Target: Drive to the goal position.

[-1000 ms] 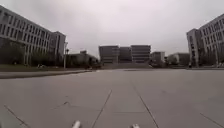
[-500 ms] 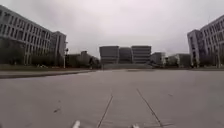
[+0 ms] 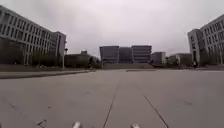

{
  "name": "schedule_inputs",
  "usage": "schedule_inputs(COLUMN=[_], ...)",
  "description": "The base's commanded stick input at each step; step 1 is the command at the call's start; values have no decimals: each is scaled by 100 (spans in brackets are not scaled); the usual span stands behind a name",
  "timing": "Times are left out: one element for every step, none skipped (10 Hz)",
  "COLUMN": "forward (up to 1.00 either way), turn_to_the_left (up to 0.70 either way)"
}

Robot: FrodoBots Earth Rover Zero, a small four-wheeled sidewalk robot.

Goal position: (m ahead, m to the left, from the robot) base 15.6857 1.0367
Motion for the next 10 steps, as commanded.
schedule_inputs(forward=[70, 70, 70, 70, 70, 70, 70, 70, 70, 70], turn_to_the_left=[0, 0, 0, 0, 0, 0, 0, 0, 0, 0])
